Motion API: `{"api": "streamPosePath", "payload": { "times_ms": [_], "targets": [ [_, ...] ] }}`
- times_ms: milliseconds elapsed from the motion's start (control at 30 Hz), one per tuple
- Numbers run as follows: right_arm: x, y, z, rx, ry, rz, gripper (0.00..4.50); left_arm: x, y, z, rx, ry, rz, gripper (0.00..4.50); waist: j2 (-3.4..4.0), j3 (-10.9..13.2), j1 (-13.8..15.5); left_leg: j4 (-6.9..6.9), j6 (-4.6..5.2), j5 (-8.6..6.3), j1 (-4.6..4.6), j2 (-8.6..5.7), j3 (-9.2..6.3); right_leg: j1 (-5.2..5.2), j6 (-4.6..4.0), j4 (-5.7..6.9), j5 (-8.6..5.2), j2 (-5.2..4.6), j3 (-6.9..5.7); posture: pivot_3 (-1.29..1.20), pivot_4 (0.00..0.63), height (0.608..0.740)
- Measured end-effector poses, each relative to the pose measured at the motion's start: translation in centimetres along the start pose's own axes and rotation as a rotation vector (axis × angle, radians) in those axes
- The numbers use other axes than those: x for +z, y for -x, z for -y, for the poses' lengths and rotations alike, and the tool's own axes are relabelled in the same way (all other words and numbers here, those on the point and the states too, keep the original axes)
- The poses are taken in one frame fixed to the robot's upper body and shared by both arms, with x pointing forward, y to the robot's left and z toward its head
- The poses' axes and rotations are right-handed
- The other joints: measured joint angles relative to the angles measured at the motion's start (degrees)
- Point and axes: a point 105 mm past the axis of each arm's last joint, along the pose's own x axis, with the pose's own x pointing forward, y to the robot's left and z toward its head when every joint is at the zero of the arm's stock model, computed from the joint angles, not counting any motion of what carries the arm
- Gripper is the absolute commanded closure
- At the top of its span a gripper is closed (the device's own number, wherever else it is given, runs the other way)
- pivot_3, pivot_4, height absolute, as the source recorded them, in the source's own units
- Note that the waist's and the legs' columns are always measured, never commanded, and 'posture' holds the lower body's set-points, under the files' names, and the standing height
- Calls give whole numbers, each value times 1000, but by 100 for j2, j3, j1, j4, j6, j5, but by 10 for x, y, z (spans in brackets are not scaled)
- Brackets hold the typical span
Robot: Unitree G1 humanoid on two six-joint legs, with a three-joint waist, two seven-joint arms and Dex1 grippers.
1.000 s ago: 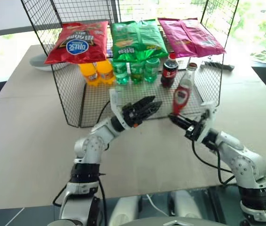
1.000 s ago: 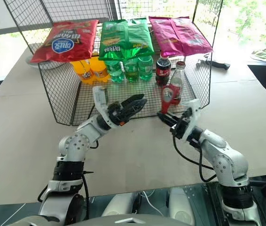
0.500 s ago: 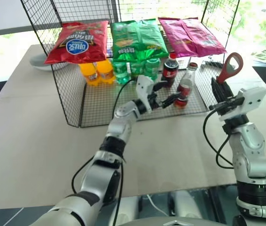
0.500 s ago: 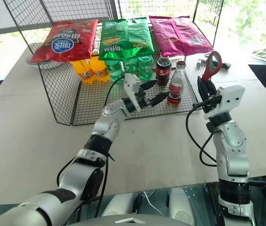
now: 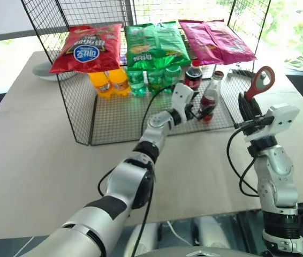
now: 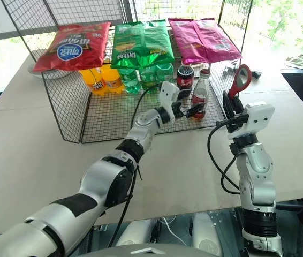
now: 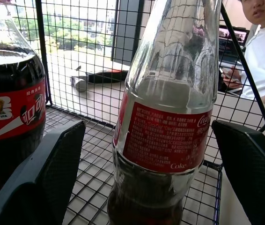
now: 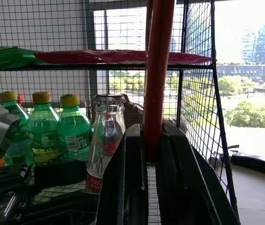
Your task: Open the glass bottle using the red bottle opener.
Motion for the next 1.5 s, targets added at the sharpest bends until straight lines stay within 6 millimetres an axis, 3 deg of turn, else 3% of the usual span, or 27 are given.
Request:
{"api": "streamPosePath", "payload": {
  "times_ms": [467, 600, 667, 933, 1133, 1333, 1500],
  "targets": [
    [0, 5, -2, -3, 3, -5, 4500, 12, -18, 6, 26, 15, 1, 45, 0, 0, -6, 4, 0, 0, 1, -1, 1, 0, 1, 8, -1, 0, 1, 0, 150, 740],
    [1, 6, -2, -6, 4, -3, 4500, 10, -18, 5, 40, 2, -12, 1107, 0, 0, -6, 4, 0, 0, 1, -1, 1, 0, 1, 9, -1, 1, 0, 0, 150, 740],
    [1, 6, -2, -9, 4, -5, 4500, 12, -18, 3, 50, -29, -22, 1885, 0, 0, -1, 5, 0, 0, 2, -1, 0, 0, 1, 10, -1, 1, 0, 0, 150, 740],
    [1, 6, -1, -14, 4, -5, 4500, 13, -18, 4, 29, -28, -19, 1878, 0, 0, -2, 7, 0, 0, 1, -2, 0, -1, 1, 11, -1, 0, 0, 0, 150, 740],
    [1, 6, 0, -8, 10, -6, 4500, 16, -12, 12, -118, -30, -7, 1878, 0, 0, -12, 7, 0, 0, 0, -2, 2, -2, 1, 11, -1, 0, 1, 0, 150, 740],
    [10, 1, 6, 19, 30, 17, 4500, 47, 10, 7, -253, -132, 99, 1878, 2, 0, -67, 4, -1, 1, 2, 7, 1, -6, 0, 16, 0, 4, 10, 0, 150, 740],
    [9, -1, 12, 57, 34, -8, 4500, 41, 55, -6, -246, -187, 51, 1878, 3, -1, -135, 6, 0, 0, 1, 19, -2, -8, 0, 18, 0, 3, 15, 0, 150, 740]
  ]
}}
